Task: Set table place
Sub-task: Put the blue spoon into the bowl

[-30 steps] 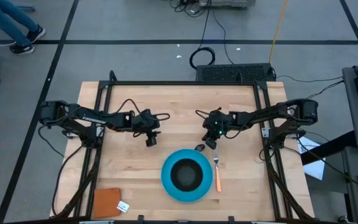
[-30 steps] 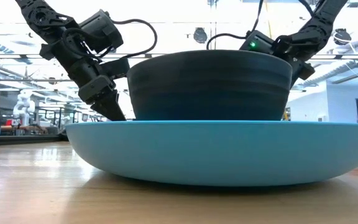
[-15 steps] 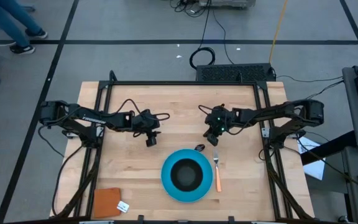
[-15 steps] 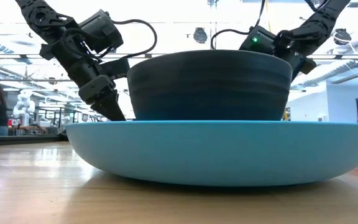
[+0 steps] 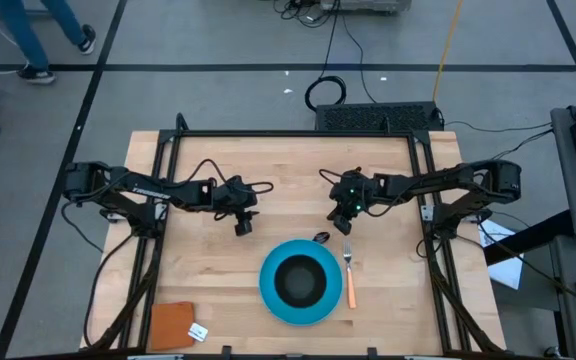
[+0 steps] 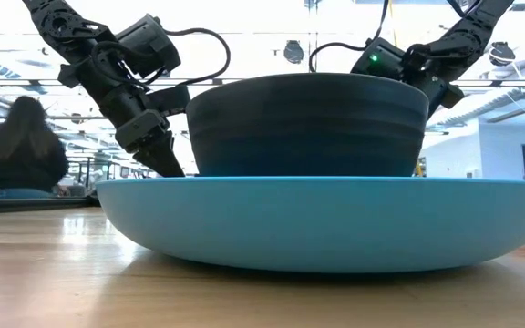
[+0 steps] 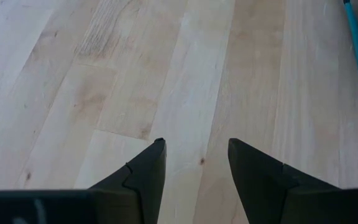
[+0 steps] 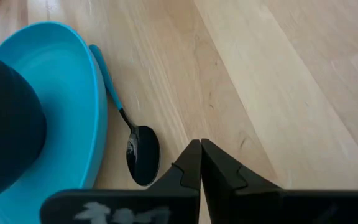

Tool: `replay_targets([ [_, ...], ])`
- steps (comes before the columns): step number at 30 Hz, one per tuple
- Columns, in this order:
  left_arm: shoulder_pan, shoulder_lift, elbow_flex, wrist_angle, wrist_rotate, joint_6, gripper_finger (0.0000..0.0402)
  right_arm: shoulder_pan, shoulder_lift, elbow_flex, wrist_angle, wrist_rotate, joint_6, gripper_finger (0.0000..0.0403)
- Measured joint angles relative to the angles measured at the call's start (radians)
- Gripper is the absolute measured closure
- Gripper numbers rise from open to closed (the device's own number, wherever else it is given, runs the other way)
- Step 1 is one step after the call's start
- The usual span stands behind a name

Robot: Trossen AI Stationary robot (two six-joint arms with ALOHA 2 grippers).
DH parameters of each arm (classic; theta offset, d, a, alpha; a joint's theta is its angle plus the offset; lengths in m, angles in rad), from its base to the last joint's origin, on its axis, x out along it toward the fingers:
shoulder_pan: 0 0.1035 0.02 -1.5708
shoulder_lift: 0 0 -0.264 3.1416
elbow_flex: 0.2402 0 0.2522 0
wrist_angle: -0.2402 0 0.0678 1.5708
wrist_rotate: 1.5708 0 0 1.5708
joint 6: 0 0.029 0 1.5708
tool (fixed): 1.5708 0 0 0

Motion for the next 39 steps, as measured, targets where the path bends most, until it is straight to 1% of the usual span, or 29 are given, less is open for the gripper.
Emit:
replay_targets([
  [39, 0.000, 0.000, 0.000, 0.000, 0.000, -0.011, 0.0222, 0.001, 0.000, 0.000, 0.010, 0.000, -0.019, 0.0403],
])
